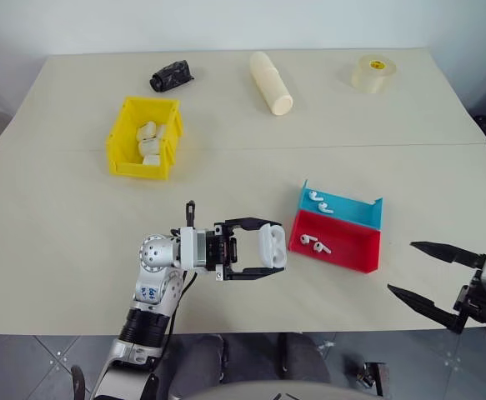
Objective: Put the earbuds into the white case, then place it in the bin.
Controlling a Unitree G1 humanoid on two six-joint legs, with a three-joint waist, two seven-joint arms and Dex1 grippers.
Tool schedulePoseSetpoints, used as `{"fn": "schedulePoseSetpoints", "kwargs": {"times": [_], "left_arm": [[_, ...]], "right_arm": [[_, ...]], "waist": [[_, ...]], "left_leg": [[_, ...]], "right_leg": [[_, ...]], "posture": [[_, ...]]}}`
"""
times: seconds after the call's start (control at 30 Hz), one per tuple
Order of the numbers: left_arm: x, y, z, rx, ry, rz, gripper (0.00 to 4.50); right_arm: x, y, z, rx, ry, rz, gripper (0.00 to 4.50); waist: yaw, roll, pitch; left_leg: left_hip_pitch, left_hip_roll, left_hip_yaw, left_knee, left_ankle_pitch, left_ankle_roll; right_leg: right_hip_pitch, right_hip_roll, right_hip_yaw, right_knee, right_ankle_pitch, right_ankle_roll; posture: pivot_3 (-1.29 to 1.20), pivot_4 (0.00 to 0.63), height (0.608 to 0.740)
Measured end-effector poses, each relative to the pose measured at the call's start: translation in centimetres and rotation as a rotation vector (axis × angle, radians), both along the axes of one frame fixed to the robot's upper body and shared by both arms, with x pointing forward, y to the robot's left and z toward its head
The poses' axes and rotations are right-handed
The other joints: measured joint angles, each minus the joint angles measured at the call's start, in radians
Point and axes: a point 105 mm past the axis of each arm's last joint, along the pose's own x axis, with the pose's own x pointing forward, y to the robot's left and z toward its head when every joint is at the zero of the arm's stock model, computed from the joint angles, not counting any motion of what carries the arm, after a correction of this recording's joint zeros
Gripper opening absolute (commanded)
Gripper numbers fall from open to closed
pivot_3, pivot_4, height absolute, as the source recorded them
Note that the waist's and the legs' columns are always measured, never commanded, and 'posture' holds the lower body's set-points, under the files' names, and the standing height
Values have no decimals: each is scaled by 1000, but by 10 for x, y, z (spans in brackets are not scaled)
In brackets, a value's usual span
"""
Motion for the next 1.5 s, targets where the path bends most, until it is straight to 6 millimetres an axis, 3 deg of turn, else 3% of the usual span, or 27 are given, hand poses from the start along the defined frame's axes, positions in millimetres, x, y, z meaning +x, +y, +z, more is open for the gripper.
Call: {"fn": "schedulePoseSetpoints", "kwargs": {"times": [0.2,0.4,0.63,1.0,1.4,1.5], "left_arm": [[3,3,-2,14,36,21,2798],[5,7,-4,37,64,40,2798],[4,5,-1,39,75,37,2798],[1,2,-5,47,104,23,2798],[0,1,-4,56,114,26,2798],[0,1,-4,56,116,29,2798]], "right_arm": [[28,40,5,-60,189,30,4500],[48,58,-7,-167,308,-35,4500],[70,79,-15,-275,320,-77,4500],[78,80,-23,-422,376,-113,4500],[80,91,-26,-452,408,-84,4500],[80,93,-29,-471,412,-78,3886]], "waist": [[1,0,0],[8,0,0],[0,0,0],[-1,0,0],[-1,0,1],[-1,0,1]], "left_leg": [[-1,0,-2,2,0,0],[-4,-1,-4,5,-2,2],[-5,-1,-4,4,-2,2],[-5,-1,-4,4,-2,2],[-5,-1,-4,4,-3,2],[-6,-2,-4,4,-3,2]], "right_leg": [[0,0,-1,-1,0,0],[0,-1,-3,-4,0,0],[0,-1,-3,-4,0,0],[-1,-1,-3,-4,0,0],[-1,-1,-2,-4,0,0],[-1,-1,-2,-4,0,0]], "posture": [[0,150,740],[0,150,740],[0,150,740],[0,150,740],[0,150,740],[0,150,740]]}}
